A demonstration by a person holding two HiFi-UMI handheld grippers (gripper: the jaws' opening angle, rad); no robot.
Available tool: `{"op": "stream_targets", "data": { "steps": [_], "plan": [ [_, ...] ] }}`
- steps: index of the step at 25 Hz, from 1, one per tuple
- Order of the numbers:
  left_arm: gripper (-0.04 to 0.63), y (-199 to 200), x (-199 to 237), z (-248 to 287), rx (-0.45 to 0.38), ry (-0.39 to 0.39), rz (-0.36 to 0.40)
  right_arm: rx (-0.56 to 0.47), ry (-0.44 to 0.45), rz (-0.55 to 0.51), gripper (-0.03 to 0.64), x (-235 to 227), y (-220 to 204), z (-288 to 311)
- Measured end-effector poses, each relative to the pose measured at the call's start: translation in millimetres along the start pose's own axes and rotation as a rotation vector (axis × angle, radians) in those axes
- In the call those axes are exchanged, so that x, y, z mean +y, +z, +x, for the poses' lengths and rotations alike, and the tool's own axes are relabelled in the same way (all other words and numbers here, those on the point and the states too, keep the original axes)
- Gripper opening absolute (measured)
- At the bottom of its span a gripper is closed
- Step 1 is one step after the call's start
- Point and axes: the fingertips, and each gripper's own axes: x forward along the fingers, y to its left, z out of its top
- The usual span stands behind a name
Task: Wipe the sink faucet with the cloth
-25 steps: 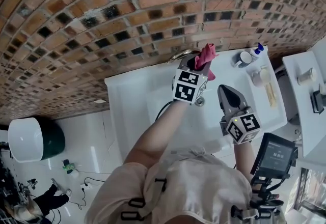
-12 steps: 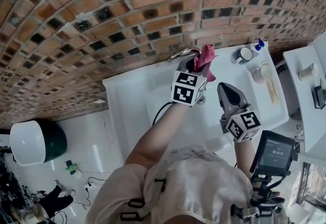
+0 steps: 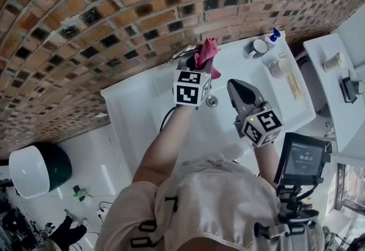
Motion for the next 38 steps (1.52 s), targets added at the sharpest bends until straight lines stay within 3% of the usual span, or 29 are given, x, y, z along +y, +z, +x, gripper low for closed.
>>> {"op": "stream_targets", "data": {
  "steps": [2, 6, 11, 16, 21, 29, 33, 38],
  "plan": [
    [0.12, -4, -1, 2, 0.026, -0.002, 0.021, -0.002, -0.001, 0.0, -0.011, 1, 0, 0],
    [0.12, -33, 4, 8, 0.13, -0.021, -0.047, -0.002, 0.016, -0.007, -0.011, 8, -1, -1],
    [0.121, -69, 12, 3, 0.209, 0.004, -0.057, -0.011, 0.01, -0.006, -0.011, 12, 2, -9],
    [0.121, -51, 9, -23, 0.124, 0.018, -0.068, -0.03, 0.035, -0.006, -0.011, 19, 10, -6],
    [0.121, -11, 3, -72, -0.009, 0.045, -0.007, -0.041, 0.067, -0.006, -0.011, 34, 16, 0],
    [0.121, 23, 37, -176, -0.184, 0.216, 0.028, -0.025, 0.199, -0.039, -0.011, 91, 11, 16],
    [0.123, 13, 56, -228, -0.211, 0.319, 0.043, -0.012, 0.255, -0.048, -0.011, 116, 2, 20],
    [0.123, -36, 73, -290, -0.176, 0.427, 0.03, 0.002, 0.29, -0.047, -0.011, 146, -10, 22]
  ]
}}
